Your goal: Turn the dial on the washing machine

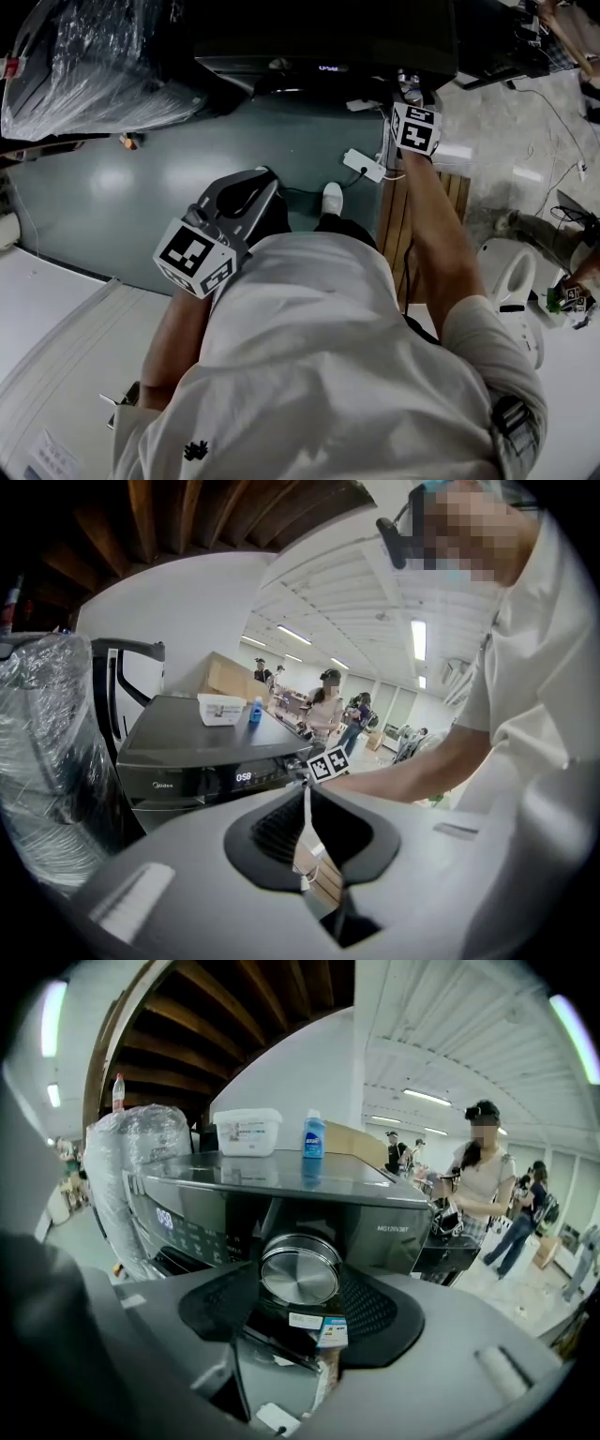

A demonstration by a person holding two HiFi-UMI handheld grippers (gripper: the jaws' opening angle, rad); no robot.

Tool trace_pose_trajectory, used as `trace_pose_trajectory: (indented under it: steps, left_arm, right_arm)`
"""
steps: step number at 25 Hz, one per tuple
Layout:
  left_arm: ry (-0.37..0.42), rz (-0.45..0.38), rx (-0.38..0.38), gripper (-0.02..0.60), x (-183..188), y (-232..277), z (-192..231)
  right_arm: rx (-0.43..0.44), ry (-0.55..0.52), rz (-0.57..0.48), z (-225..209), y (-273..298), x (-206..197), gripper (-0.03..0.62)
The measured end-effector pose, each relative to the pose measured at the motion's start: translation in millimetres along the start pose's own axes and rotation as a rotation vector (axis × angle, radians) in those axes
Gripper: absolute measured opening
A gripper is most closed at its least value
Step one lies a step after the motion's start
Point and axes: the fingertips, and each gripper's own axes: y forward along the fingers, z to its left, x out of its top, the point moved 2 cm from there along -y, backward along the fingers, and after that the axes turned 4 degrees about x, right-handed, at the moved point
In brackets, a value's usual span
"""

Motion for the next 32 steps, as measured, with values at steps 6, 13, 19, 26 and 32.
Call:
trace_pose_trajectory:
  steps: [6,13,19,26,32]
  left_arm:
    - [0.005,-0.007,-0.001,0.074,2.4,3.0,2.7]
    - [0.015,-0.006,-0.005,0.074,4.5,4.6,-0.5]
    - [0.021,-0.005,-0.016,0.074,4.6,10.0,-2.5]
    - [0.025,0.005,-0.018,0.074,3.2,10.6,-3.3]
    - [0.024,0.008,-0.012,0.074,2.9,7.3,-2.9]
  right_arm:
    - [0.054,0.153,-0.031,-3.2,1.7,-1.6,0.261]
    - [0.046,0.028,-0.029,0.0,-4.4,3.7,0.262]
    - [0.008,-0.162,-0.024,4.9,-8.9,8.3,0.264]
    - [-0.037,-0.299,0.035,7.4,2.0,-7.7,0.264]
    - [-0.061,-0.222,0.062,8.9,9.9,-9.0,0.262]
